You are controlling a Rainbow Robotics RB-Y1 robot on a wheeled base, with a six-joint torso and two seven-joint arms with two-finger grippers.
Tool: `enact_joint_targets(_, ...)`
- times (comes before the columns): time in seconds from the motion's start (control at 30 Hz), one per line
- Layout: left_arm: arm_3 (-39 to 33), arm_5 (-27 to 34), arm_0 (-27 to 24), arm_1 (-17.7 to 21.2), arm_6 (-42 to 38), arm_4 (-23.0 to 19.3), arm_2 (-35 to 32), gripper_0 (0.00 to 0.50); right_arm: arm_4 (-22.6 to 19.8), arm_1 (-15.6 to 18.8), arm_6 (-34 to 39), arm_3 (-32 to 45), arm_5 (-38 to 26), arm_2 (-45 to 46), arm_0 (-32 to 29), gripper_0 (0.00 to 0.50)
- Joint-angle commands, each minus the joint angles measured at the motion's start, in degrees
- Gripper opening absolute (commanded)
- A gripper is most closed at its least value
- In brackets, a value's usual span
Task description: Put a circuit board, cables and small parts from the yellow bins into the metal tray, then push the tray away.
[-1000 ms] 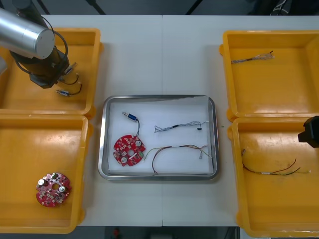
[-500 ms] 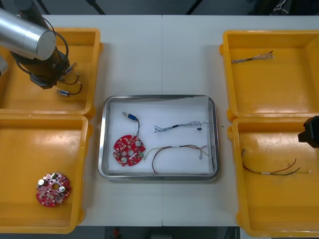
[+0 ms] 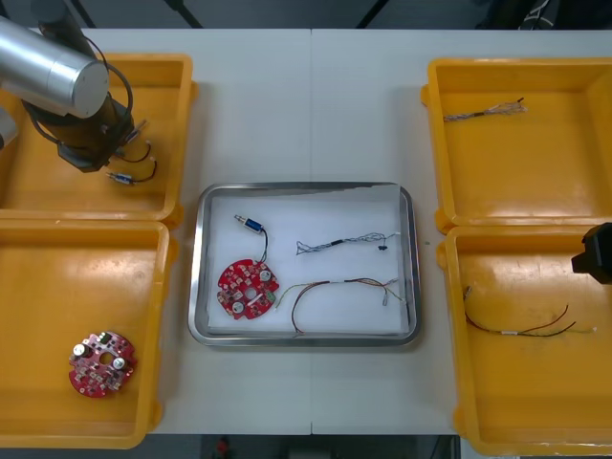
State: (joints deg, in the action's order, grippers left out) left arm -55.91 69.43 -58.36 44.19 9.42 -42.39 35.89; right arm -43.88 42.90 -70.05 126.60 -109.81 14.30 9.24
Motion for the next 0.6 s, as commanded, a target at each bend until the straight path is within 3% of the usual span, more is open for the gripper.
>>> enact_joint_targets(0.03,-0.6,0.1,0.2,-0.5,-0.9,0.6,2.8,0.379,0.4,-0.4,1.5,1.5,-0.2,1.8,-0.6,0.5)
enact_joint_targets(0.23,-0.6,0.2,0.2,-0.6,-0.5,0.6,3.1,0.38,0.4,-0.4,1.5,1.5,-0.2,1.8,-0.6,0.5)
enact_joint_targets(0.3,-0.6,0.1,0.2,-0.8,-0.5,0.6,3.1,0.359,0.4,-0.4,1.5,1.5,-0.2,1.8,-0.6,0.5)
enact_joint_targets(0.37,-0.6,0.2,0.2,-0.8,-0.4,0.8,3.1,0.294,0.4,-0.4,1.5,1.5,-0.2,1.8,-0.6,0.5)
enact_joint_targets(0.43,-0.6,0.2,0.2,-0.8,-0.2,0.8,3.0,0.136,0.4,-0.4,1.5,1.5,-0.2,1.8,-0.6,0.5)
enact_joint_targets(0.5,-0.6,0.2,0.2,-0.8,0.0,0.8,3.1,0.029,0.4,-0.4,1.5,1.5,-0.2,1.8,-0.6,0.5)
enact_joint_targets(0.53,-0.6,0.2,0.2,-0.8,0.1,0.8,3.1,0.0,0.4,-0.4,1.5,1.5,-0.2,1.8,-0.6,0.5)
enact_joint_targets(0.6,-0.6,0.2,0.2,-0.8,0.2,0.8,3.0,0.0,0.4,-0.4,1.5,1.5,-0.2,1.8,-0.6,0.5)
